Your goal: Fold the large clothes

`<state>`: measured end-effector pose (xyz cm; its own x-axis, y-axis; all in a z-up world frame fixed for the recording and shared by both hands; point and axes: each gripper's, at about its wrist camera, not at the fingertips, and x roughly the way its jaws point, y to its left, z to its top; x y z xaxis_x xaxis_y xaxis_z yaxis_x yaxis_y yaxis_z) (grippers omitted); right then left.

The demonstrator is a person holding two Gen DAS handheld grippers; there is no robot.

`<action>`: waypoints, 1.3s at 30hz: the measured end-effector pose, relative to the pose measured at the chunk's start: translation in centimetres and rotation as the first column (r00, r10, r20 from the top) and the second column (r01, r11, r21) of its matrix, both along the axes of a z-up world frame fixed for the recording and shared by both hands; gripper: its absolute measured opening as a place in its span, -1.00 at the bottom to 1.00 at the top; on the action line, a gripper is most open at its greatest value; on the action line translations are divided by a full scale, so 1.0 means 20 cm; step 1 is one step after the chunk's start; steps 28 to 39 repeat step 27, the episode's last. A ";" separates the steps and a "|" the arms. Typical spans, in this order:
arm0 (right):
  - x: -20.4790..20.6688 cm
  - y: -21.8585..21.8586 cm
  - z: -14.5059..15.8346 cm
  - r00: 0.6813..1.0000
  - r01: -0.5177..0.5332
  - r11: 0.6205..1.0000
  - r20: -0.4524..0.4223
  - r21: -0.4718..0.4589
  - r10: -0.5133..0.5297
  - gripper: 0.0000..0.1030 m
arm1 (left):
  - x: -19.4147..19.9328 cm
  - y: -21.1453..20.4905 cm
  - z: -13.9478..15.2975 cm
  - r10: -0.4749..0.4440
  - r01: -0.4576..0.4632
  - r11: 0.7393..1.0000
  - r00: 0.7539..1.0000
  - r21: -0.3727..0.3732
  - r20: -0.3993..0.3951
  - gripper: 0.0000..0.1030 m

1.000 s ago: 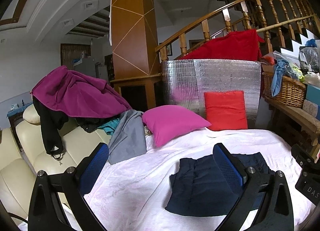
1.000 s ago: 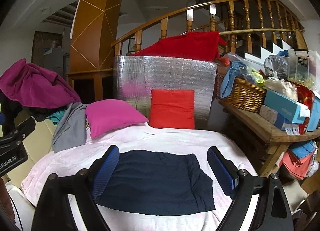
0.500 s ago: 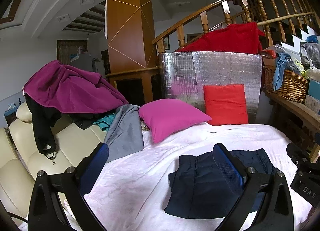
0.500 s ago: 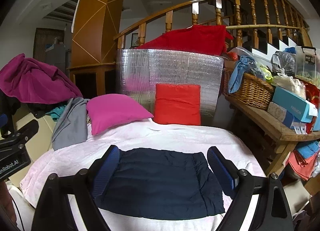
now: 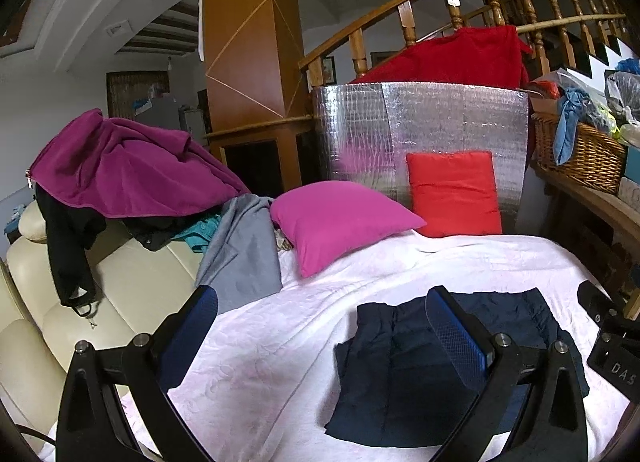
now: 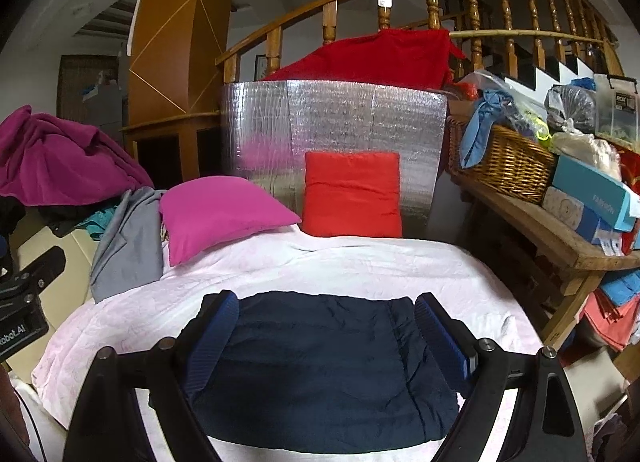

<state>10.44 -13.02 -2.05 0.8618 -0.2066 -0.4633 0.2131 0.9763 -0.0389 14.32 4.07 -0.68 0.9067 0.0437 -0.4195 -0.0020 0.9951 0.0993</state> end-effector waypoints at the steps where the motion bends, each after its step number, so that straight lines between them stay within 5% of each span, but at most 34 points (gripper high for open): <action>1: 0.01 0.00 -0.01 1.000 -0.001 1.000 -0.006 -0.003 0.001 0.78 | 0.00 -0.01 0.00 0.001 -0.001 1.000 1.000 -0.001 -0.002 1.00; 27: 0.09 -0.39 -0.13 0.984 0.176 0.984 -0.027 0.025 -0.175 0.78 | 0.19 0.00 -0.15 -0.031 0.030 0.999 0.999 -0.022 -0.041 1.00; 39: 0.09 -0.39 -0.13 0.984 0.176 0.984 -0.027 0.025 -0.175 0.78 | 0.19 0.00 -0.15 -0.031 0.030 0.999 0.999 -0.022 -0.041 1.00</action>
